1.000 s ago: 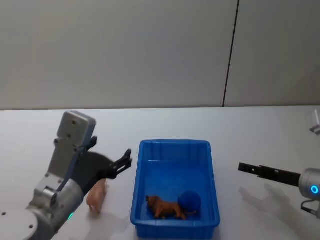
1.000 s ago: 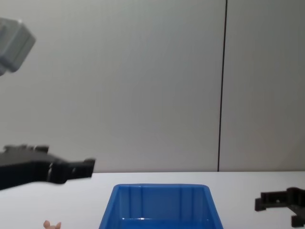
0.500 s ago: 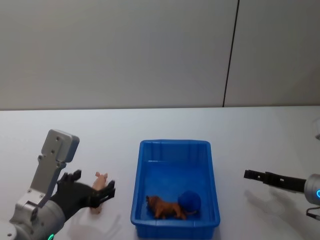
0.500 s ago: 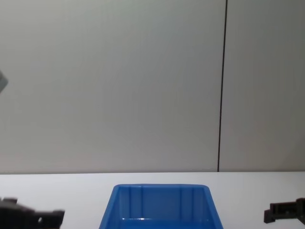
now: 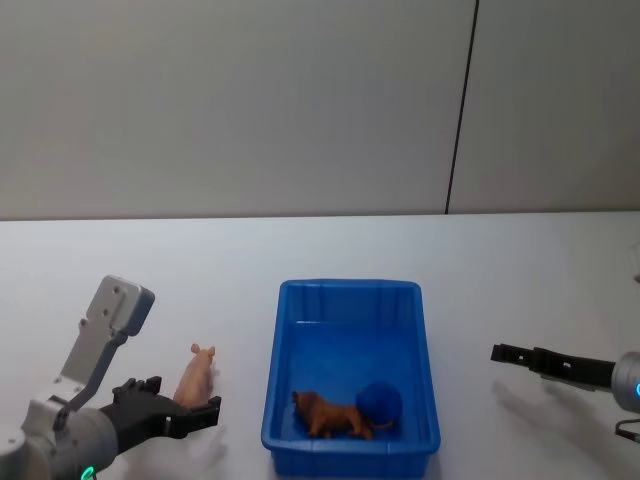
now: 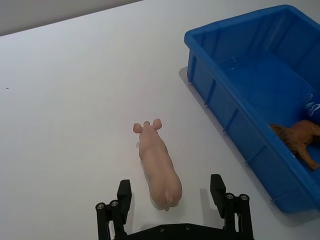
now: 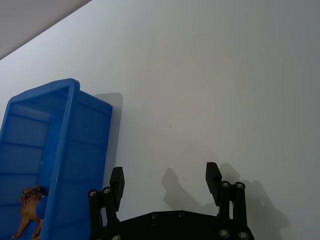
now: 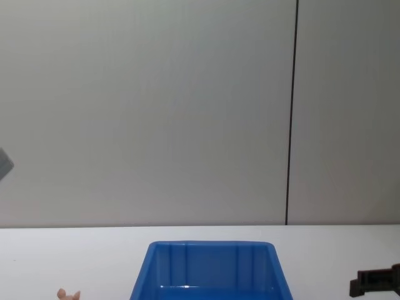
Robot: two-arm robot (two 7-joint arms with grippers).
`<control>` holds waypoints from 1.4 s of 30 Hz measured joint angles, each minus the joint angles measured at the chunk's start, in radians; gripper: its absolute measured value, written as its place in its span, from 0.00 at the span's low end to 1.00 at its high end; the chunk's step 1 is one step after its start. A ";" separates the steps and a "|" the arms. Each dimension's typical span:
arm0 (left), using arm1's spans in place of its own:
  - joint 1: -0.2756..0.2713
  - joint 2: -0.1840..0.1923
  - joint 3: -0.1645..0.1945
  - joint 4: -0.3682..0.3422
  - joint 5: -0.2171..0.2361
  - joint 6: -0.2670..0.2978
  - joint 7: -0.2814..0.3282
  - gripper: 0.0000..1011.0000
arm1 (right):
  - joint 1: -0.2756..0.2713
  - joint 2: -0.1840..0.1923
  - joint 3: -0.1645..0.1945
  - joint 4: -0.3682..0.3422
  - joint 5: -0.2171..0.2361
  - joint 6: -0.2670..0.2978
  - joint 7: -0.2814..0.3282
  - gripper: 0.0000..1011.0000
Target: Pick up the two dolls from the table and place them into the box.
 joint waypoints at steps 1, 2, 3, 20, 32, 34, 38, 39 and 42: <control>-0.007 -0.003 0.001 0.012 0.005 0.002 -0.013 0.99 | 0.000 0.000 0.000 0.000 0.000 0.000 -0.001 0.99; -0.016 -0.008 0.002 0.026 0.009 0.002 -0.022 0.99 | 0.000 0.000 0.001 0.001 0.001 0.001 -0.001 0.99; -0.028 -0.014 0.003 0.048 0.017 0.004 -0.041 0.99 | 0.000 0.000 0.001 0.001 0.002 0.001 -0.002 0.99; -0.124 -0.063 0.015 0.212 0.083 0.007 -0.153 0.81 | 0.000 0.001 0.003 0.003 0.007 0.004 -0.006 0.99; -0.146 -0.075 0.018 0.249 0.098 0.006 -0.178 0.51 | 0.000 0.001 0.003 0.003 0.008 0.005 -0.007 0.99; -0.146 -0.075 0.018 0.250 0.099 0.005 -0.178 0.45 | 0.000 0.001 0.003 0.003 0.008 0.005 -0.007 0.99; -0.145 -0.075 0.018 0.249 0.099 -0.006 -0.177 0.42 | 0.000 0.001 0.003 0.003 0.008 0.005 -0.007 0.99; -0.145 -0.075 0.018 0.249 0.099 -0.006 -0.177 0.42 | 0.000 0.001 0.003 0.003 0.008 0.005 -0.007 0.99; -0.141 -0.073 0.017 0.242 0.099 -0.025 -0.172 0.41 | 0.000 0.001 0.003 0.003 0.008 0.005 -0.007 0.99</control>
